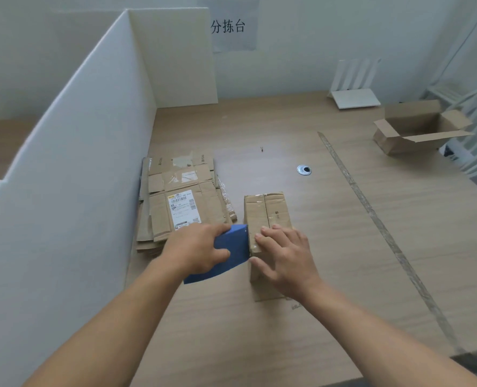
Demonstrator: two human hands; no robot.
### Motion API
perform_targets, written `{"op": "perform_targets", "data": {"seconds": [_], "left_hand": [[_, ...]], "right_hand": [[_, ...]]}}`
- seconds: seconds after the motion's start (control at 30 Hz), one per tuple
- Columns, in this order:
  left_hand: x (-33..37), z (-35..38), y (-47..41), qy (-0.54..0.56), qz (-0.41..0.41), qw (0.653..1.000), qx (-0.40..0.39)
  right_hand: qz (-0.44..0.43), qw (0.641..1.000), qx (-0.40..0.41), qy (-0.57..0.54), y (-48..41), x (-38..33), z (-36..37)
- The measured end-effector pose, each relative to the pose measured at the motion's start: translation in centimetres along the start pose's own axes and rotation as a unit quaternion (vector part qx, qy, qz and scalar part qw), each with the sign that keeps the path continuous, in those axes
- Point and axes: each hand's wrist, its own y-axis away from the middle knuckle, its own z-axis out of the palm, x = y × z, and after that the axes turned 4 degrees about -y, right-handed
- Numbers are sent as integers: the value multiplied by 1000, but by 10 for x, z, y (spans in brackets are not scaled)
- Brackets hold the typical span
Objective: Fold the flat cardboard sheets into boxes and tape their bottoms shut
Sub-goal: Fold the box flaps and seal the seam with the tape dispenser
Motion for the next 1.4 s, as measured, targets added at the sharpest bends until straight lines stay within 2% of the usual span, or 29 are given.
{"op": "perform_targets", "data": {"seconds": [0.07, 0.23, 0.3, 0.4, 0.5, 0.63, 0.8, 1.03, 1.23, 1.33, 1.4], "left_hand": [[3, 12, 7, 15, -5, 999, 32], [-10, 36, 25, 113, -85, 989, 35], [-13, 44, 31, 165, -107, 979, 46], [-17, 51, 36, 221, -134, 964, 54], [-19, 54, 37, 239, -148, 957, 69], [-16, 48, 32, 257, -148, 950, 96], [-13, 41, 21, 253, -171, 944, 125], [0, 31, 18, 266, -203, 930, 154], [4, 33, 21, 257, -227, 924, 167], [7, 34, 25, 270, -253, 912, 178], [9, 33, 28, 279, -269, 902, 192]], "right_hand": [[32, 999, -3, 35, -5, -13, -3], [115, 993, -1, 41, -13, -32, 0], [102, 992, -24, 63, -15, -35, -2], [95, 987, -103, 80, -19, -34, -9], [121, 980, -139, 75, -19, -33, -17], [141, 958, -236, 78, -21, -34, -28], [126, 964, -213, 101, -23, -35, -24], [68, 974, -182, 119, -20, -8, -17], [-35, 963, -268, 14, -34, 50, -40], [-122, 950, -288, 2, -39, 79, -49], [-138, 941, -310, 5, -43, 94, -50]]}}
